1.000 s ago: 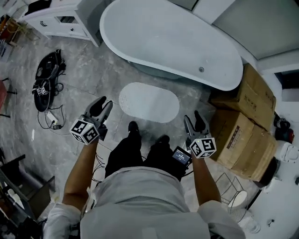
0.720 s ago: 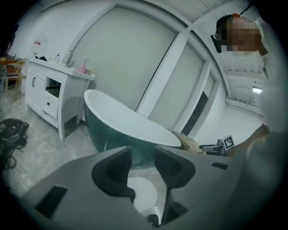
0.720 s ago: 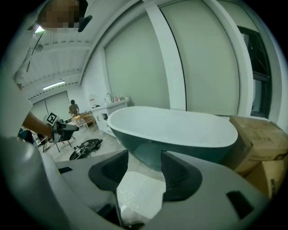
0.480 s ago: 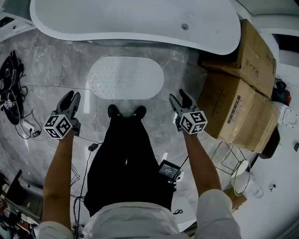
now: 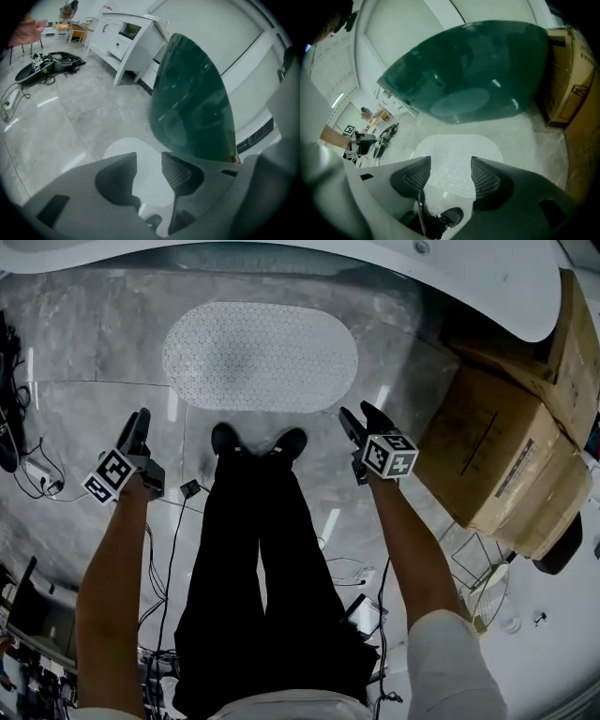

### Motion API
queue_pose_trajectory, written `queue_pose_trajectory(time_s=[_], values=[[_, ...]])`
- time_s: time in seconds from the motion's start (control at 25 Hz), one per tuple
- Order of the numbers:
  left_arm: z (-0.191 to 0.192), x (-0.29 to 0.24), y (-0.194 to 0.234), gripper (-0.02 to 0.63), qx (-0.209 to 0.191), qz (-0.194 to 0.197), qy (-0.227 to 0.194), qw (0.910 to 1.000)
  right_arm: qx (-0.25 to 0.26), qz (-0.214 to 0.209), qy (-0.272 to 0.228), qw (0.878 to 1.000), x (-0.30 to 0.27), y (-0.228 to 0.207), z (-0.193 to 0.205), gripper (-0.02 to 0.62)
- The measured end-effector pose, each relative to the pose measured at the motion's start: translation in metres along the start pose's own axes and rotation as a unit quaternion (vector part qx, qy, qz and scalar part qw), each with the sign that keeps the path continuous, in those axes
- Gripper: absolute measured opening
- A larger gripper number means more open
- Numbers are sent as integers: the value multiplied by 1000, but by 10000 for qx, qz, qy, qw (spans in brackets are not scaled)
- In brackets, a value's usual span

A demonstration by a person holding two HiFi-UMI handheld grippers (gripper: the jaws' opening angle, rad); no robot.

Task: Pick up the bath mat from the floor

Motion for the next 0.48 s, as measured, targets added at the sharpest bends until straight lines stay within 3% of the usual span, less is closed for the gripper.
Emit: queue_pose_trajectory(time_s=[0.24, 0.48], values=[[63, -35, 49, 189, -899, 180, 981, 9909, -26, 72, 176, 9998, -62, -42, 54, 268], [102, -84, 98, 206, -1270, 199, 1281, 9834, -41, 314, 221, 9993, -102, -83, 92, 284]])
Point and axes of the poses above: the fingertips, and each gripper's own axes: x backward along the fingers, y to its left, z out of its underside, the point moved 4 cm from there along x, backward along the fingers, and after that the axes turned 15 degrees about -y, right-handed, at the moved point
